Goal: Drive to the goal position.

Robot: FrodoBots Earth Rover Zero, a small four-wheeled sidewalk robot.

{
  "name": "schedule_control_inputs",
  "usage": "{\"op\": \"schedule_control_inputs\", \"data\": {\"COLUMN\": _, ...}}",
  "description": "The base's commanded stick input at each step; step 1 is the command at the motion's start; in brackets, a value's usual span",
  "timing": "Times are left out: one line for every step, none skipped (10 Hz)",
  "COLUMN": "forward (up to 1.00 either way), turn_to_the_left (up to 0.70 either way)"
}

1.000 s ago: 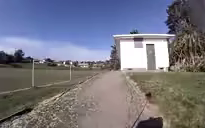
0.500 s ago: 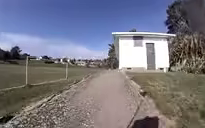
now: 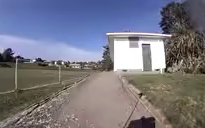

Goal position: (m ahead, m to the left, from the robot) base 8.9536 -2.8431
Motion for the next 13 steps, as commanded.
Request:
{"op": "schedule_control_inputs", "data": {"forward": 0.7, "turn_to_the_left": 0.0}}
{"op": "schedule_control_inputs", "data": {"forward": 0.7, "turn_to_the_left": 0.0}}
{"op": "schedule_control_inputs", "data": {"forward": 0.7, "turn_to_the_left": 0.0}}
{"op": "schedule_control_inputs", "data": {"forward": 0.7, "turn_to_the_left": 0.0}}
{"op": "schedule_control_inputs", "data": {"forward": 0.7, "turn_to_the_left": 0.0}}
{"op": "schedule_control_inputs", "data": {"forward": 0.7, "turn_to_the_left": 0.0}}
{"op": "schedule_control_inputs", "data": {"forward": 0.7, "turn_to_the_left": 0.0}}
{"op": "schedule_control_inputs", "data": {"forward": 0.7, "turn_to_the_left": 0.0}}
{"op": "schedule_control_inputs", "data": {"forward": 0.7, "turn_to_the_left": -0.07}}
{"op": "schedule_control_inputs", "data": {"forward": 0.7, "turn_to_the_left": -0.04}}
{"op": "schedule_control_inputs", "data": {"forward": 0.7, "turn_to_the_left": -0.02}}
{"op": "schedule_control_inputs", "data": {"forward": 0.7, "turn_to_the_left": 0.0}}
{"op": "schedule_control_inputs", "data": {"forward": 0.7, "turn_to_the_left": 0.0}}
